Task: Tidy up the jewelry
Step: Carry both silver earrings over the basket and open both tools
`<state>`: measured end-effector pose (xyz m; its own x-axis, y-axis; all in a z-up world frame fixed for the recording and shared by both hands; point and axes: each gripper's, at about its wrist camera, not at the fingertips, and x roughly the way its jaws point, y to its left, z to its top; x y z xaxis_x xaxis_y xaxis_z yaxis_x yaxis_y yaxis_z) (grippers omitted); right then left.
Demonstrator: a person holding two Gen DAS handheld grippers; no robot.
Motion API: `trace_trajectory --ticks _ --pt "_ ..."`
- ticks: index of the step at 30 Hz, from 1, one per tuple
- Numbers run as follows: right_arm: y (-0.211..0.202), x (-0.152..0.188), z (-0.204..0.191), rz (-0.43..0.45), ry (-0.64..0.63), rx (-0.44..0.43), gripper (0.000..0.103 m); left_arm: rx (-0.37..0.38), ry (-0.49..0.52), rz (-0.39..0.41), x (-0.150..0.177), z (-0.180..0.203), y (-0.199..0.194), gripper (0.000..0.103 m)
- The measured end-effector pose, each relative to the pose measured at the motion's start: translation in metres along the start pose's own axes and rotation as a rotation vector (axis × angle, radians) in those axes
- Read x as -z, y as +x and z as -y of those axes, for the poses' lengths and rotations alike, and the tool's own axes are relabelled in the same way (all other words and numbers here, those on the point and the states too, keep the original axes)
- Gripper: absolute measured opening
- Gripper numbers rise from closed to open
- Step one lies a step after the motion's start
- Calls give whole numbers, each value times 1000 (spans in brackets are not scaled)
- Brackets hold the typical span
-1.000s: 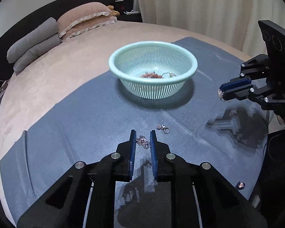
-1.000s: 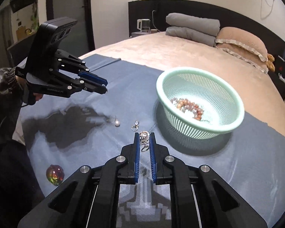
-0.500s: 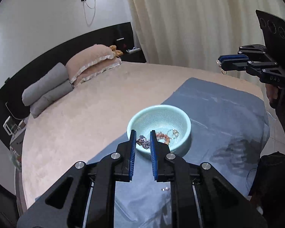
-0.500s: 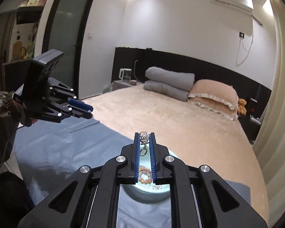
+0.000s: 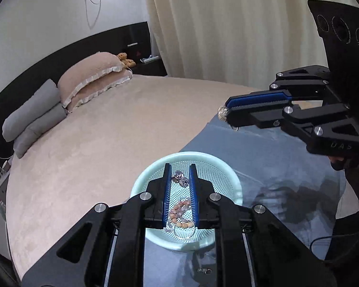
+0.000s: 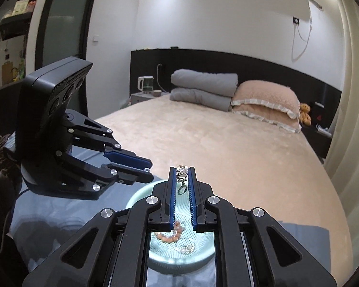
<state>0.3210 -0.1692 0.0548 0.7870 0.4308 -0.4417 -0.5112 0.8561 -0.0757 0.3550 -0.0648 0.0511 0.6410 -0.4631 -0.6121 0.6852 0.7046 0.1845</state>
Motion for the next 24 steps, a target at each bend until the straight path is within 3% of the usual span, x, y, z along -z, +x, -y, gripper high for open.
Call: trace_trajectory --ticks 9,17,22,24 --pt "84 64 18 -173 121 -38 9 25 -91 -124 40 -10 88 15" --pt "96 86 22 -235 163 -30 10 18 -123 -161 60 -8 108 17" --pt "84 77 29 -222 164 -9 12 -3 -134 -146 59 -8 90 46" --pt "76 69 29 -210 160 -3 12 0 -154 -139 55 -11 80 52"
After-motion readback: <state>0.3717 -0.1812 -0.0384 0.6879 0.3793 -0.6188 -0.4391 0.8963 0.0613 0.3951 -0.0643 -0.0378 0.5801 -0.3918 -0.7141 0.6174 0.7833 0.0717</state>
